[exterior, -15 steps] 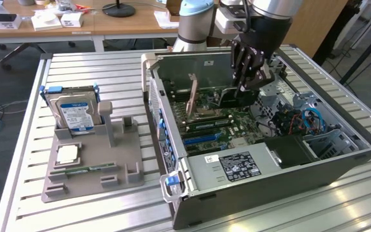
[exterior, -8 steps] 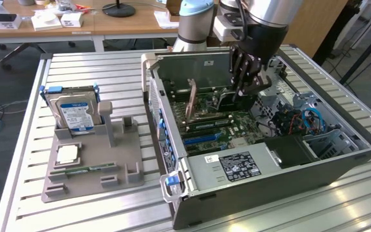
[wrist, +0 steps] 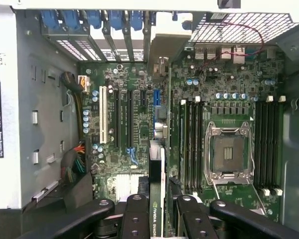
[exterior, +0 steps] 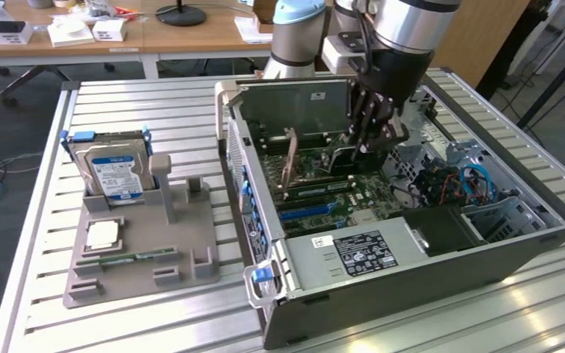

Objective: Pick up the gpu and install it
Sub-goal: 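Insert the gpu into the slot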

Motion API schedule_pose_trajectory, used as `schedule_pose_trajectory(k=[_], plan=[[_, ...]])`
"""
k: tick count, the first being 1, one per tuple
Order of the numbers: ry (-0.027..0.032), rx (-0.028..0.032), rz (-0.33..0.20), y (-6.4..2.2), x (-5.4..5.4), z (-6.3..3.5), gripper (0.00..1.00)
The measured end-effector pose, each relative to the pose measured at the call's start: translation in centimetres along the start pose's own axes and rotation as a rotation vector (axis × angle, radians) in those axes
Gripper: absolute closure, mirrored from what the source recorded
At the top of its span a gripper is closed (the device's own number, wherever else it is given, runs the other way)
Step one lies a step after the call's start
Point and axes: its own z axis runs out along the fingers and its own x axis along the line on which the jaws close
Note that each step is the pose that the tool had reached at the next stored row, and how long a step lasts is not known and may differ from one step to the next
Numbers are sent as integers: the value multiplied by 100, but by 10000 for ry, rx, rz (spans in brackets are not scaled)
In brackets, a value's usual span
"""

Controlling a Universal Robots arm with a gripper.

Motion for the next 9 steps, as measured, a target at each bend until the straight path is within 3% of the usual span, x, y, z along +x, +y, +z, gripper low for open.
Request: schedule_pose_trajectory(k=[9], plan=[[1, -1, -33, 6, -2, 159, 74]])
